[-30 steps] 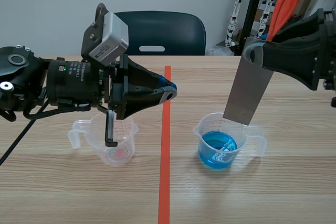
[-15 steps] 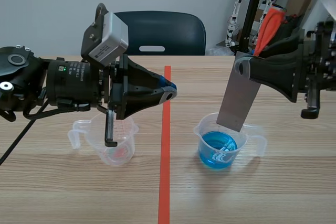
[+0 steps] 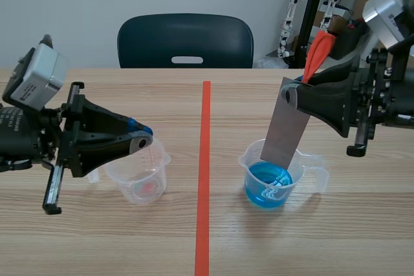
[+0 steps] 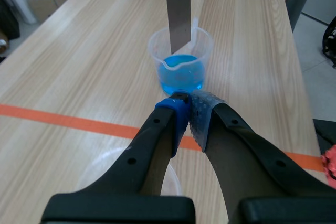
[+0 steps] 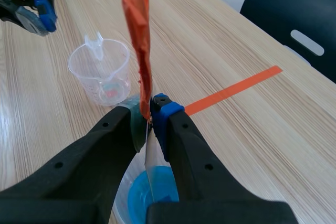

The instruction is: Do the redox reaction experiment. lower the plate into the blue solution

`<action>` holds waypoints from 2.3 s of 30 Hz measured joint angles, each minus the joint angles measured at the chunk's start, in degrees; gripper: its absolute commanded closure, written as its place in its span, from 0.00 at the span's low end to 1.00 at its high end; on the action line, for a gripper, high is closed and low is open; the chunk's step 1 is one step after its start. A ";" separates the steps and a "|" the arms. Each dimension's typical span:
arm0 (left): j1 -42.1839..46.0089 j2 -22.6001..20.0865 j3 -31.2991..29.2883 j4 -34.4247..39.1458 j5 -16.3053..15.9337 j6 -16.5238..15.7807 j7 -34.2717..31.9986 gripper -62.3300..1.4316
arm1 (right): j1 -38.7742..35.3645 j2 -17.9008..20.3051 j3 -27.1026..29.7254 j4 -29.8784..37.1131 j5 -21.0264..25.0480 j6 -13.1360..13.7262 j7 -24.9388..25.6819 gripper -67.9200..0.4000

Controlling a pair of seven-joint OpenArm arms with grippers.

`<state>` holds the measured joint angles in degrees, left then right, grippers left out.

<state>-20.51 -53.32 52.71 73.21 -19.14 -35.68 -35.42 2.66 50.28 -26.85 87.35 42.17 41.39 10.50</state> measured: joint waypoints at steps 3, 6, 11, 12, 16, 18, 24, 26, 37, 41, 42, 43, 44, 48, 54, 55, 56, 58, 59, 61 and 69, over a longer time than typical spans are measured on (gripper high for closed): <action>5.16 -4.00 -2.16 0.00 0.00 0.09 -4.00 0.94 | 0.00 -1.11 0.00 -1.57 -1.75 0.00 -0.02 0.99; 11.47 -7.69 -5.20 0.00 -0.07 0.92 -8.68 0.94 | 0.00 -2.49 0.00 -2.95 -2.82 0.00 0.42 0.99; 23.69 -12.46 -11.28 -0.90 -0.28 4.24 -17.29 0.94 | 0.00 -4.66 0.00 -5.18 -6.05 0.00 1.53 0.99; 26.16 -12.90 -12.57 -1.62 -0.33 5.14 -19.06 0.94 | 0.02 -5.09 0.00 -5.60 -6.67 0.00 1.88 0.99; 35.60 -12.66 -18.08 -6.67 -0.37 6.99 -26.53 0.94 | 0.02 -7.08 0.00 -7.58 -9.11 0.00 3.04 0.99; 39.91 -12.24 -20.70 -9.55 -0.37 6.99 -31.43 0.94 | 0.00 -8.28 0.00 -8.98 -10.82 0.00 3.58 0.99; 50.69 -8.17 -27.63 -16.90 -0.44 11.93 -43.85 0.93 | 0.02 -10.51 0.00 -11.76 -15.13 0.22 6.78 0.99; 53.40 -5.92 -28.96 -19.19 -0.39 14.75 -47.25 0.93 | 0.00 -11.10 0.00 -12.55 -16.22 0.22 8.00 0.99; 57.44 7.10 -29.75 -25.57 6.64 25.51 -50.99 0.93 | 0.09 -14.78 0.00 -17.49 -24.13 -0.04 15.13 0.99; 56.85 12.68 -33.40 -24.94 16.65 26.27 -50.97 0.93 | 0.20 -15.69 0.00 -18.12 -26.40 -0.22 17.20 0.99; 56.70 14.34 -34.77 -24.57 18.71 26.27 -50.97 0.93 | 0.20 -15.69 0.00 -18.14 -26.58 -0.17 17.35 0.99; 56.68 15.98 -36.20 -24.02 20.50 26.27 -50.97 0.93 | 0.20 -15.69 0.00 -18.14 -26.58 -0.17 17.46 0.99; 56.68 17.49 -37.57 -23.30 22.32 26.27 -50.99 0.93 | 0.20 -15.69 0.00 -18.14 -26.60 -0.20 17.55 0.99; 56.68 22.62 -41.79 -20.17 28.92 26.25 -50.99 0.93 | 0.20 -15.67 0.00 -18.14 -26.73 -0.17 17.57 0.99; 56.28 27.47 -43.74 -18.27 34.45 26.25 -50.97 0.93 | 0.35 -15.67 0.02 -18.14 -27.15 -0.20 16.83 0.99; 55.89 28.13 -43.74 -18.36 34.82 26.25 -50.99 0.93 | 0.46 -15.67 0.09 -18.14 -27.45 -0.17 16.85 0.99; 55.41 28.76 -43.74 -18.38 34.60 26.23 -50.99 0.93 | 0.48 -15.67 0.17 -18.12 -27.65 -0.17 16.85 0.99; 54.25 29.81 -43.74 -18.38 34.53 26.25 -51.01 0.88 | 0.48 -15.67 0.17 -18.12 -27.63 -0.20 16.79 0.99; 53.66 30.34 -43.74 -18.38 34.51 26.25 -50.99 0.83 | 0.48 -15.67 0.17 -18.12 -27.63 -0.17 16.61 0.99; 52.74 30.99 -43.74 -18.38 34.49 26.25 -50.99 0.68 | 0.48 -15.67 0.17 -18.08 -27.63 -0.17 16.46 0.99; 52.24 31.17 -43.74 -18.36 33.11 26.23 -50.99 0.02 | 0.48 -15.67 0.24 -18.08 -27.85 -0.17 16.44 0.99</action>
<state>31.73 -22.15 8.97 54.85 13.98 -9.45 -86.41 3.14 34.61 -26.61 69.28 14.33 41.21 26.94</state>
